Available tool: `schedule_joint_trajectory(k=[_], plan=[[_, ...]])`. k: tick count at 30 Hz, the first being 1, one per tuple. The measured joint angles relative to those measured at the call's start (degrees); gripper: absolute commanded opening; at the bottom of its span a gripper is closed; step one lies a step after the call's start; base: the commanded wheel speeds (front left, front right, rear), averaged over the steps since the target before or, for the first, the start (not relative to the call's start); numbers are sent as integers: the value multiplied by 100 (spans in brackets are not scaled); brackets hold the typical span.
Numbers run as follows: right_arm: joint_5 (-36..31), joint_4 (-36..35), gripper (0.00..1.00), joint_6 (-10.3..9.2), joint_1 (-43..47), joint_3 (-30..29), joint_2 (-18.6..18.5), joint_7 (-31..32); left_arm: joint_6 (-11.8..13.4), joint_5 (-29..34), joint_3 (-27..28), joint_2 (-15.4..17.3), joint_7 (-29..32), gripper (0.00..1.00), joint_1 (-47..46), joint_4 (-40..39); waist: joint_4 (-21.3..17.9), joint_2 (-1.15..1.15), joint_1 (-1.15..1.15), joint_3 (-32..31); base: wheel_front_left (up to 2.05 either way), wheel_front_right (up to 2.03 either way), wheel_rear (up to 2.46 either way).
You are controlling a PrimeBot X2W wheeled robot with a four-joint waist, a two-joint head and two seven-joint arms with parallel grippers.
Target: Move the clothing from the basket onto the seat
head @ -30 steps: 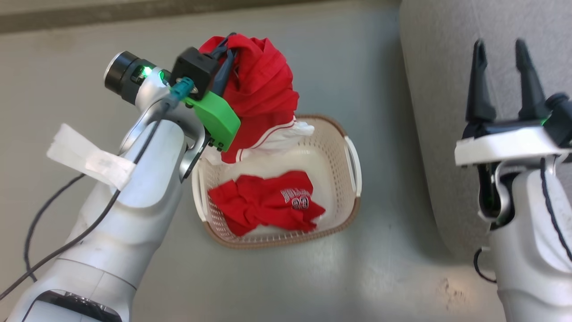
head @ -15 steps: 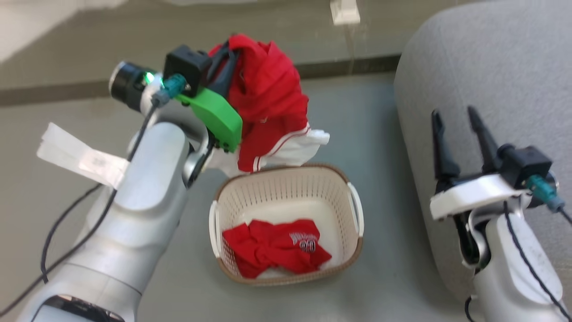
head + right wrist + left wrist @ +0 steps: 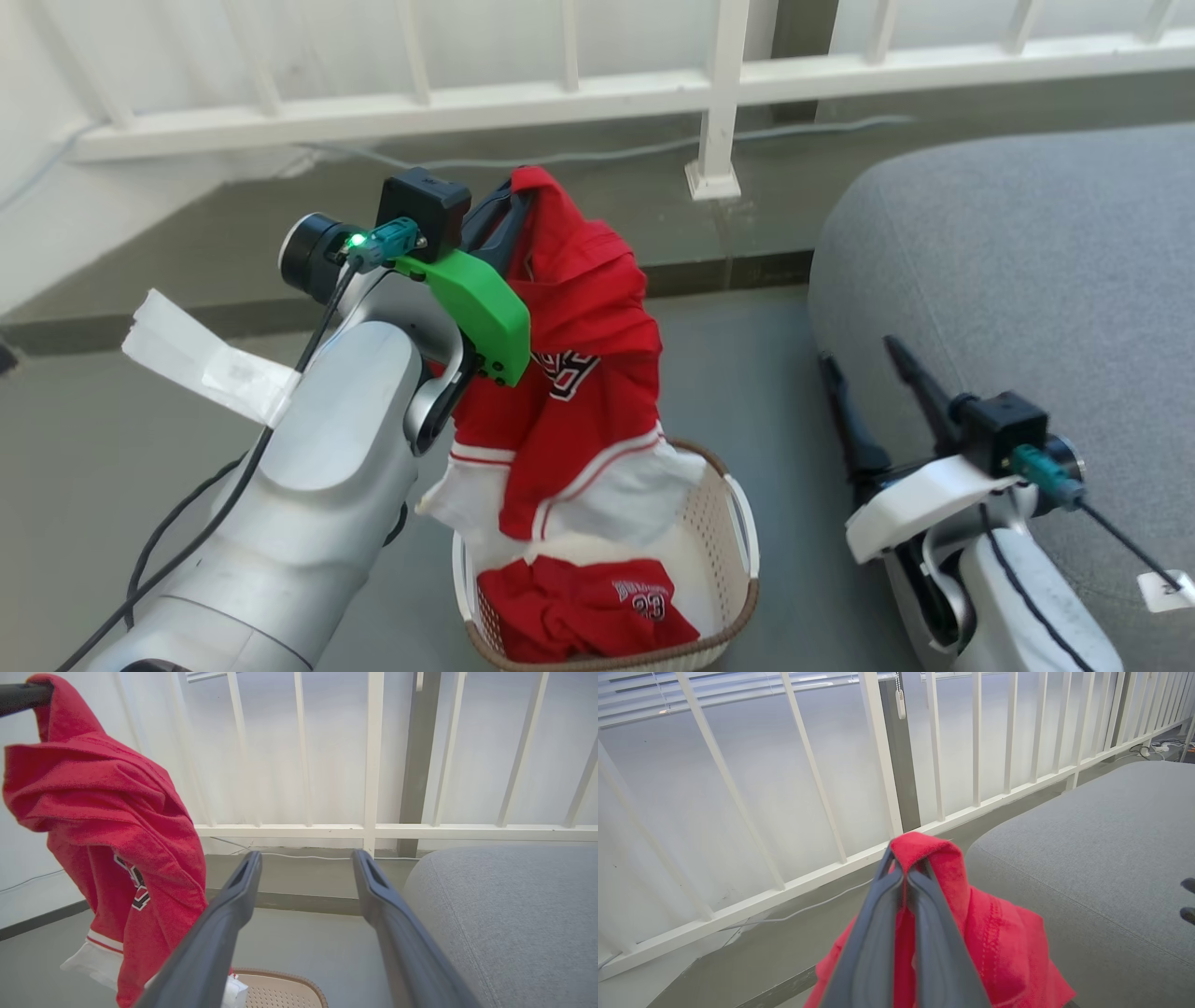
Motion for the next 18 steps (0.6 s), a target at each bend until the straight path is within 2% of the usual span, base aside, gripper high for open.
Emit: schedule_joint_trajectory(k=[12, 18], plan=[[-126, 288, 100, 177, -17, 1053, -8, 0, 5, -452, -235, 0, 250, 0, 49, -632, 93, 0, 0, -435, 0, 0, 0], [-279, 543, 100, 187, -499, 1513, -32, 1, 113, -542, -422, 1, 366, 0, 129, -957, 154, 0, 0, -430, 0, 0, 0]])
